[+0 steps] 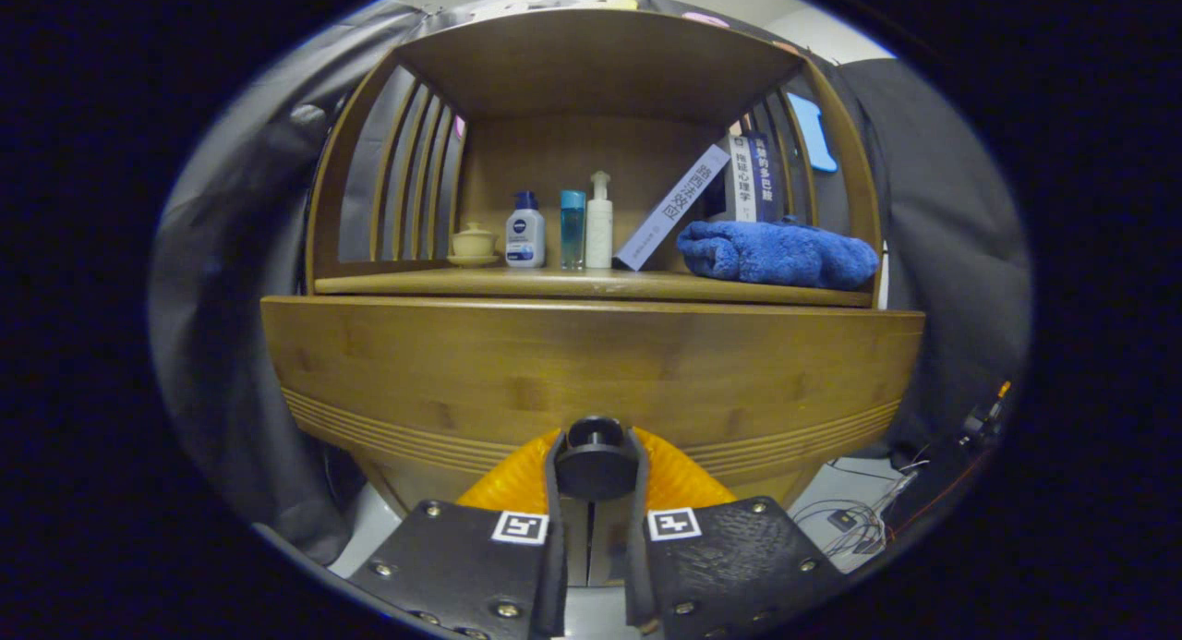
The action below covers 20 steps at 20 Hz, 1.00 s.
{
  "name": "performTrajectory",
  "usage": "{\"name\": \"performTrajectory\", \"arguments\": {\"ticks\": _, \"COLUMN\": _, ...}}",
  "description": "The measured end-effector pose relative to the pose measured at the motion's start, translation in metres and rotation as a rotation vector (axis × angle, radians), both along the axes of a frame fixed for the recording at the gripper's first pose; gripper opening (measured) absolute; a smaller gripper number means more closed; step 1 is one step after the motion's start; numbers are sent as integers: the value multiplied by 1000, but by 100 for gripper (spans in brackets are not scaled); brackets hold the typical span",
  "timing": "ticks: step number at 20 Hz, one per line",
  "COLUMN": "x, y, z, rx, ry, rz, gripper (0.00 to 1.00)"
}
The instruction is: Pull open the drawer, take out the items inside it, and place them on the countertop above the cabinet.
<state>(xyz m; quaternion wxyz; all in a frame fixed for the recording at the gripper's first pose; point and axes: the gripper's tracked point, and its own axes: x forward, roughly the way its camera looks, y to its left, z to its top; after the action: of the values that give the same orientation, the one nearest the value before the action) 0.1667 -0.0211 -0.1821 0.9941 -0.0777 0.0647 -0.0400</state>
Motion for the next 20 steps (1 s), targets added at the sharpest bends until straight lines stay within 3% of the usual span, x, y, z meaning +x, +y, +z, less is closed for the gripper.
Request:
{"name": "performTrajectory", "arguments": {"ticks": 12, "x": -111, "y": 3, "z": -14, "rx": 26, "ry": 66, "rz": 7, "gripper": 24}}
{"name": "performTrajectory", "arguments": {"ticks": 16, "x": -115, "y": 4, "z": -16, "rx": 69, "ry": 62, "rz": 4, "gripper": 25}}
{"name": "performTrajectory", "arguments": {"ticks": 19, "x": -116, "y": 5, "z": -17, "rx": 30, "ry": 73, "rz": 18, "gripper": 25}}
{"name": "performTrajectory", "arguments": {"ticks": 20, "x": -117, "y": 7, "z": -19, "rx": 32, "ry": 88, "rz": 38, "gripper": 31}}
